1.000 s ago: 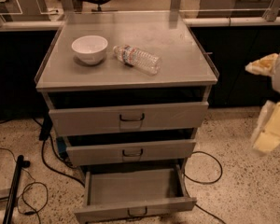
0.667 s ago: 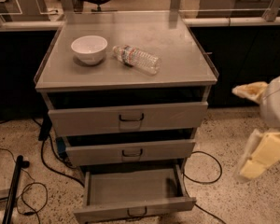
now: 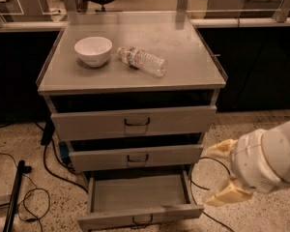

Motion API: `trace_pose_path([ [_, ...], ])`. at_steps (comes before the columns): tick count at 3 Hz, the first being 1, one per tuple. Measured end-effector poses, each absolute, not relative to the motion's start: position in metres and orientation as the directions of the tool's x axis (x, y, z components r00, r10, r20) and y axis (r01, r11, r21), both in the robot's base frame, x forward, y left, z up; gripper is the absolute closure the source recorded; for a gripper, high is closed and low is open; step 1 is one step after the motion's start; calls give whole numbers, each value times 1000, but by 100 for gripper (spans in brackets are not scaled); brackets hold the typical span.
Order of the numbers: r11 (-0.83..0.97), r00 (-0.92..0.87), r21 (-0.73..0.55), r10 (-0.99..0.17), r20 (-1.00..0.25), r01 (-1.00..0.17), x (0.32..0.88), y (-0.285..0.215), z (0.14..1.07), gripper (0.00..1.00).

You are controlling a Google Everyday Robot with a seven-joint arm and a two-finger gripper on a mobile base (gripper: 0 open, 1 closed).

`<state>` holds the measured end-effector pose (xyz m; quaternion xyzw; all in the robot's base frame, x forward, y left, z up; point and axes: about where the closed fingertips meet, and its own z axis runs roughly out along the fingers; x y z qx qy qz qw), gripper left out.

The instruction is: Close bottom drawer

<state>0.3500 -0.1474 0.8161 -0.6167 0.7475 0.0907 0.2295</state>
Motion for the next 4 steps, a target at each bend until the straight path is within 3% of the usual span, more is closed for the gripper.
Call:
trace_pose_path([
  [2, 242, -182, -113, -904, -388, -964, 347, -144, 747, 83],
  [3, 242, -182, -113, -904, -388, -964, 347, -144, 747, 100],
  [4, 242, -182, -113, -904, -388, -964, 347, -144, 747, 100],
])
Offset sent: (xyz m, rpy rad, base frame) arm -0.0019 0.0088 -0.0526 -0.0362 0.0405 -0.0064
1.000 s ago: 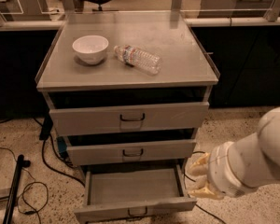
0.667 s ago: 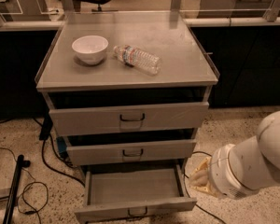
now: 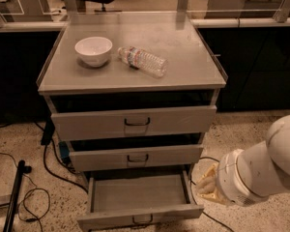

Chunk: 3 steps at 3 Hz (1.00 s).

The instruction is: Close bottom drawer

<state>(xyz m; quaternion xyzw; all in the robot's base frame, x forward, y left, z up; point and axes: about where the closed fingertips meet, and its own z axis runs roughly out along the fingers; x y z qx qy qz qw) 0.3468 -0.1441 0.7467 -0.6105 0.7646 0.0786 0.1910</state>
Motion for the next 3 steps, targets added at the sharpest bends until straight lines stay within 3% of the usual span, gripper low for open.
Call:
trace_pose_path([
  [3, 286, -269, 26, -861, -432, -958, 350, -131, 653, 100],
])
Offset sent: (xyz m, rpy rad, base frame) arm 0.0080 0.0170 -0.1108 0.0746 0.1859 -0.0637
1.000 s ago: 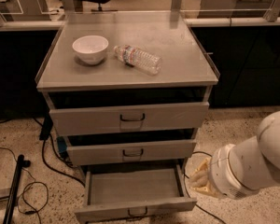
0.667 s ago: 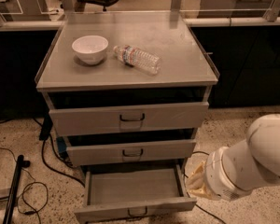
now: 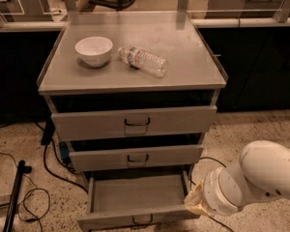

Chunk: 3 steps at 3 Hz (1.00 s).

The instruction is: Close bottom drawer

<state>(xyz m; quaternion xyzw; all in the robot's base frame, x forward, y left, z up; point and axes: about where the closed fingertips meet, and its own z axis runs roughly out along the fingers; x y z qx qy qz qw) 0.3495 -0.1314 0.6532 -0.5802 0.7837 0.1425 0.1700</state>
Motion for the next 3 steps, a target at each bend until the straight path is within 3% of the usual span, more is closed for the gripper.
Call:
trace_pose_path([
  [2, 241, -198, 5, -783, -590, -970, 355, -132, 580, 100],
  [3, 200, -173, 23, -782, -599, -980, 355, -136, 532, 100],
])
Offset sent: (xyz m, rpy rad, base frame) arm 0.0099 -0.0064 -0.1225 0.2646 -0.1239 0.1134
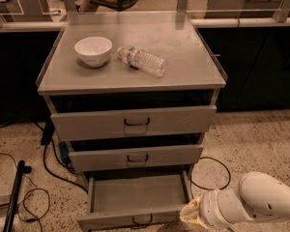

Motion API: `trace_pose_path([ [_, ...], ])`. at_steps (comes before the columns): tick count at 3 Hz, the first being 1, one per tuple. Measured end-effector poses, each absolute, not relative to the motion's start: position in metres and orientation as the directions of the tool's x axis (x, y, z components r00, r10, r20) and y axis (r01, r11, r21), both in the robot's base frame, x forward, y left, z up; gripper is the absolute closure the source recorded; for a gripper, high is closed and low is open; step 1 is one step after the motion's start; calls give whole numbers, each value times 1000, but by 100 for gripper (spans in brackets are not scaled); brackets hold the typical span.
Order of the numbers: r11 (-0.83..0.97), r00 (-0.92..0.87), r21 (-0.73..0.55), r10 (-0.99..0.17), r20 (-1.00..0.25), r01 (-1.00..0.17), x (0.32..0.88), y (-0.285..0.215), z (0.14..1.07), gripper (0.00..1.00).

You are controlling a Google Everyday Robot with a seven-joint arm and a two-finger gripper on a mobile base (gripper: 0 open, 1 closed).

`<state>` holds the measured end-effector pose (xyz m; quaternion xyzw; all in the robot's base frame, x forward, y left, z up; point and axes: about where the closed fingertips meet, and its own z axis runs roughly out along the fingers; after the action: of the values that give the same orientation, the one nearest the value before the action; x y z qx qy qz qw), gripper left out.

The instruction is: Close bottom drawer

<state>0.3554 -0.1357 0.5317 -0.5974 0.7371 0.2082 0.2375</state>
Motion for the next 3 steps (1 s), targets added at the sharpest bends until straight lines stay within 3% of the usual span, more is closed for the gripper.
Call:
trace_pose_path([
  [2, 226, -212, 51, -779, -590, -973, 363, -137, 509, 100],
  [3, 289, -282, 77, -783, -555, -954, 381, -150, 452, 100],
])
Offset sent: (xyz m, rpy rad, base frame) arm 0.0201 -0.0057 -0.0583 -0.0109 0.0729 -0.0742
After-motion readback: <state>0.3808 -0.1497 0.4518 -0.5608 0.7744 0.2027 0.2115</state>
